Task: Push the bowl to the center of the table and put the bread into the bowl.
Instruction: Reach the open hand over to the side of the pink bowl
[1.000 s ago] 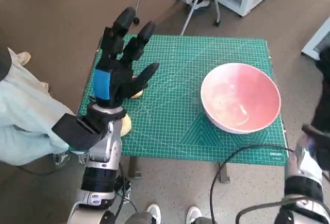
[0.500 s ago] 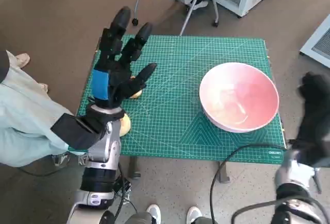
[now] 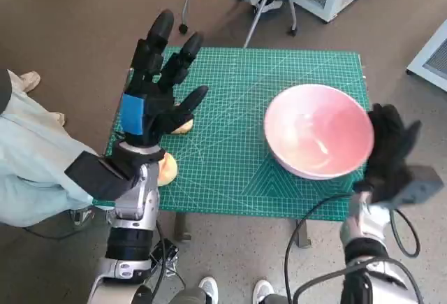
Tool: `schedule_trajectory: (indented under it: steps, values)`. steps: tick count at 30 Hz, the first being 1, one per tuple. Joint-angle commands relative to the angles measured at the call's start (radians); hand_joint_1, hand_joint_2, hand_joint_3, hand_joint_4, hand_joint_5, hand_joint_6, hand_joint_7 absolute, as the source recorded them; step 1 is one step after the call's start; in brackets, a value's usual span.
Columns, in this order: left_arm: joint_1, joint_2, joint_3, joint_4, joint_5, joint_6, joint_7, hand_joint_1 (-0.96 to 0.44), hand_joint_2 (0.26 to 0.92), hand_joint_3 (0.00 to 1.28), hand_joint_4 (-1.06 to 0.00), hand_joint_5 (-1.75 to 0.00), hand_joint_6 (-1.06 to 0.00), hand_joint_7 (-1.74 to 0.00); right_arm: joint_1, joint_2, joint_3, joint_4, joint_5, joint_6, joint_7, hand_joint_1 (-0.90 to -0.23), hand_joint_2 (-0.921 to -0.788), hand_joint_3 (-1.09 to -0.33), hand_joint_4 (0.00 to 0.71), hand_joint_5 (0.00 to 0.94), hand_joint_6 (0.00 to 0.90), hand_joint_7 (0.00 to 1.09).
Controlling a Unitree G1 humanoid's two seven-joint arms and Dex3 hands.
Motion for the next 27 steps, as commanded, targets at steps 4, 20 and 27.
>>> schedule_trajectory:
  steps: [4, 20, 27]
  values:
    - [0.028, 0.016, 0.007, -0.027, -0.018, 0.009, -0.012, -0.39, 0.921, 0.23, -0.45, -0.01, -0.18, -0.26, -0.049, 0.027, -0.02, 0.031, 0.014, 0.104, -0.017, -0.445, -0.921, -0.827, 0.285, 0.0, 0.134, 0.59]
    - [0.091, 0.051, 0.018, -0.097, -0.012, 0.014, -0.013, -0.4, 0.921, 0.24, -0.45, 0.0, -0.21, -0.18, -0.178, 0.069, -0.069, 0.039, 0.037, 0.206, -0.061, -0.424, -0.921, -0.824, 0.251, 0.002, 0.081, 0.7]
    - [0.119, 0.068, 0.024, -0.12, -0.008, 0.014, -0.008, -0.4, 0.921, 0.25, -0.44, 0.0, -0.21, -0.16, -0.218, 0.084, -0.055, 0.045, 0.013, 0.247, -0.108, -0.426, -0.921, -0.848, 0.274, 0.013, 0.077, 0.72]
